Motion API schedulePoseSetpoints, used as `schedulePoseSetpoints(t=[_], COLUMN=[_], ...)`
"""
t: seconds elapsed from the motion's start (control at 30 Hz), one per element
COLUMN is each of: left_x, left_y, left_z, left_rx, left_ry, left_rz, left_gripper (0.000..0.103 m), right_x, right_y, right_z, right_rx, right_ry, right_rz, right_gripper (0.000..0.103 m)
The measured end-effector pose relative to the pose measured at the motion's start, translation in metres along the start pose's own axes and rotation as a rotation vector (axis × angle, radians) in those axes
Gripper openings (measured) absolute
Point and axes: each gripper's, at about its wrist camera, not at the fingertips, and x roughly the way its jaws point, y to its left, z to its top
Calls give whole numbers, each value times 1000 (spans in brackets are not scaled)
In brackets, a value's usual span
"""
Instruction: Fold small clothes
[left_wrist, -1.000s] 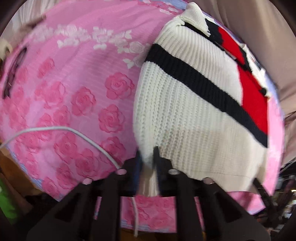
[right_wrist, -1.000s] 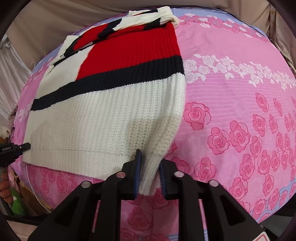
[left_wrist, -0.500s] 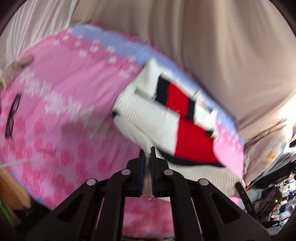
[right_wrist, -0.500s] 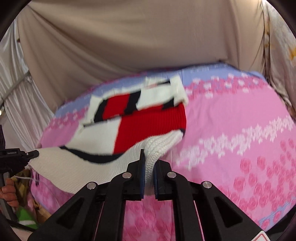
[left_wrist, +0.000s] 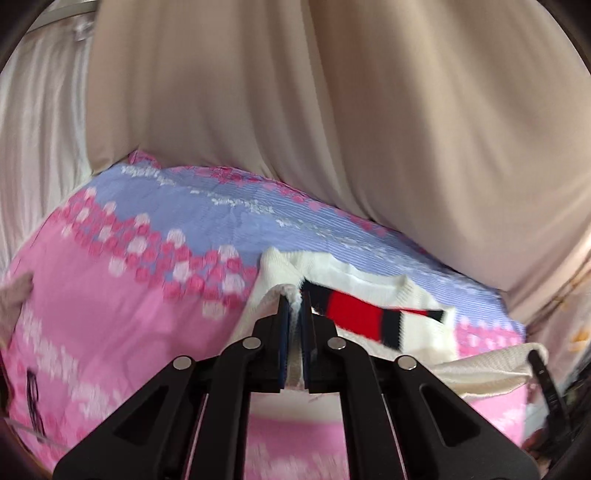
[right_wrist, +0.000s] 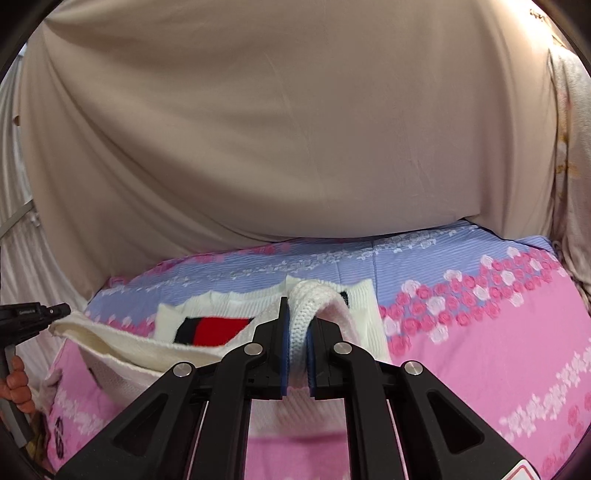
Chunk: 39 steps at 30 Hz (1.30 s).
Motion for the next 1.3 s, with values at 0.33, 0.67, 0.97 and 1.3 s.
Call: schedulePoseSetpoints(t=[0.33,0.67,0.97,1.3], left_x=[157,230,203,230], left_y=[-14,-20,-11,9], left_z=[18,15,6,-1], left_rx=[93,137,133,81], left_ry=[86,147,140,233], left_rz=[148,209,191,180], left_gripper=[5,6,56,59], right_x=[162,233,176,212], right_y=[-14,-28,-31,-45], right_z=[-1,-25,-21,-45], right_rx=[17,-7,-28,-52], right_ry=[145,258,146,289], right_rz=[-86,-132,-134,-148], right_gripper=[7,8,55,55])
